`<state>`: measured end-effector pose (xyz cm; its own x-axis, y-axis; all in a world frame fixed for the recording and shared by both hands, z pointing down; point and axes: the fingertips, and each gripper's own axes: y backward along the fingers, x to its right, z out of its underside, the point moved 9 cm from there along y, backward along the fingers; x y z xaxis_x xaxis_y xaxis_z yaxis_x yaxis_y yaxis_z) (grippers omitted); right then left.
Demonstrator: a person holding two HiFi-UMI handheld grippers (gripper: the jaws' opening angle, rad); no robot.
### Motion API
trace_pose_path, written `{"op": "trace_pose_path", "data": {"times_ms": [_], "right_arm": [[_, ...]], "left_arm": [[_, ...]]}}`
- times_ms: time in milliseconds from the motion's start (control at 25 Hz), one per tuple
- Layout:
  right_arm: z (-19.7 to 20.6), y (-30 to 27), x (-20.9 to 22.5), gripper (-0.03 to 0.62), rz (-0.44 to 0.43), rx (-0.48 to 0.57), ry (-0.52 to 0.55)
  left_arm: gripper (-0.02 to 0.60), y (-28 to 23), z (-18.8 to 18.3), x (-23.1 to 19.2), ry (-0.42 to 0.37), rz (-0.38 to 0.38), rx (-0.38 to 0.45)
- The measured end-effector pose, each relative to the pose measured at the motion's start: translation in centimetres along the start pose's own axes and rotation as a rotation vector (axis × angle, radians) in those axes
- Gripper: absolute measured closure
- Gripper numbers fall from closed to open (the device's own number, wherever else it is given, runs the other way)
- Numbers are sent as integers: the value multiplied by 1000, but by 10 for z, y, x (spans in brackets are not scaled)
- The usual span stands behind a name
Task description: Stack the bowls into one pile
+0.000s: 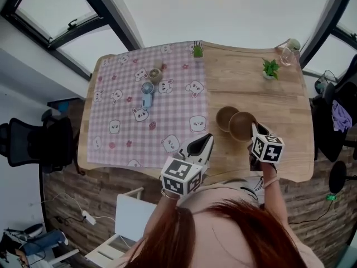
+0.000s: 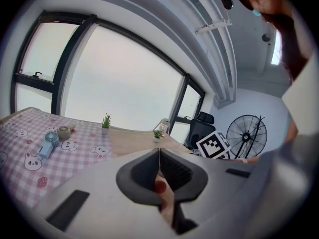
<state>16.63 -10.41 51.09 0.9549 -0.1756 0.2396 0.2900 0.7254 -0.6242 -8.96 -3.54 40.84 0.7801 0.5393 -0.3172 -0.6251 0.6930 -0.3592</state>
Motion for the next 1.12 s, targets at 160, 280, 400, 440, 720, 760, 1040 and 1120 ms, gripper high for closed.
{"op": "trace_pose_path", "data": {"times_ms": [160,280,400,440,720,760,1040,1120], "right_arm": [[-3,-4,-7,579,-17,-6,22],[-7,-9,-11,579,-27,-6,38],[-9,-12,-14,579,-38,-8,48],[-10,-13,-14,577,-42,-11,51],[-13,-26,-17,576,-69,-32,79],[-12,-28,-18,576,-72,-36,78],[-11,-40,-23,574,-94,-59,93],[-12,-44,-24,572,-101,-66,98]], "left_arm": [[571,5,1,-4,11,-21,9],[571,7,1,-6,19,-35,19],[571,9,2,-8,25,-50,23],[571,9,2,-8,28,-54,23],[571,11,4,-10,44,-90,29],[571,11,5,-10,46,-93,26],[571,15,6,-14,61,-127,31],[571,16,6,-15,64,-137,33]]}}
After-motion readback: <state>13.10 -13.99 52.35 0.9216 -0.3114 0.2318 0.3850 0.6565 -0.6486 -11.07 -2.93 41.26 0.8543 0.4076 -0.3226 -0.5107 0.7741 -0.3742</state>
